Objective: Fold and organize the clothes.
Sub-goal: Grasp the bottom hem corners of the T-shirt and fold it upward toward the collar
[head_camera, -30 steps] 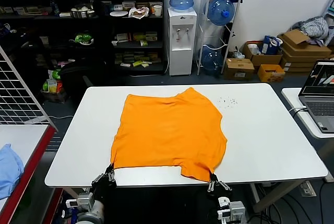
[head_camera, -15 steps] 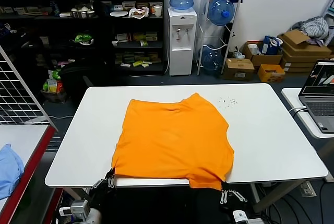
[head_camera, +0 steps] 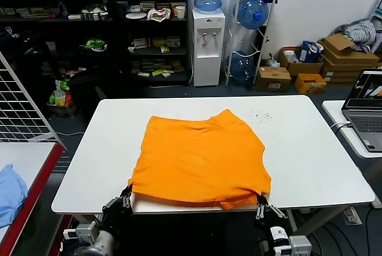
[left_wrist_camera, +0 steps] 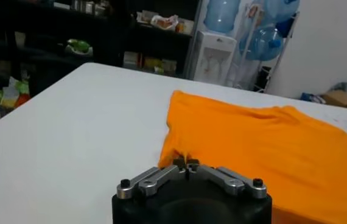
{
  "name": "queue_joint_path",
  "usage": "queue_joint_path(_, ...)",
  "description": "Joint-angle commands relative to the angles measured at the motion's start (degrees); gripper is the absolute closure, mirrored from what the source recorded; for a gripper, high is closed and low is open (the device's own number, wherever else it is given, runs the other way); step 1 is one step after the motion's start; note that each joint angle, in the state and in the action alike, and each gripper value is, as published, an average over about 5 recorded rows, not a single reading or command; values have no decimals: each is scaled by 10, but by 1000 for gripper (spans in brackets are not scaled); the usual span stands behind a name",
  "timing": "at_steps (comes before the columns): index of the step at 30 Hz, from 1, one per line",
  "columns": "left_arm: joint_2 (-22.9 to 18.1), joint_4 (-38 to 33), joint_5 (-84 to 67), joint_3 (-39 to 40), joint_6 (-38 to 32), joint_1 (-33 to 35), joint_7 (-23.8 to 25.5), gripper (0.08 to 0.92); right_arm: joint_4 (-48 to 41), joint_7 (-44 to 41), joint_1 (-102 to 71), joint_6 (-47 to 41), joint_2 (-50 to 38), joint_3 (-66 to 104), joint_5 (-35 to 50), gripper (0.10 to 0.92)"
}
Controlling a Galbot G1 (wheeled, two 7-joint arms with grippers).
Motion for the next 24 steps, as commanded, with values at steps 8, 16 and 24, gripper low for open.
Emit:
queue_joint_path(8, 16, 142, -35, 73, 2, -226, -8, 905, -116, 40, 232, -68, -25, -38, 100, 903)
queue_joint_path(16, 4, 169, -46, 95, 13, -267, -10, 905, -168, 17, 295, -81, -20, -59, 101, 890)
queue_joint_path(24, 4, 163, -52, 87, 15, -256, -3, 754, -181, -30, 297, -20, -20, -49, 71, 681)
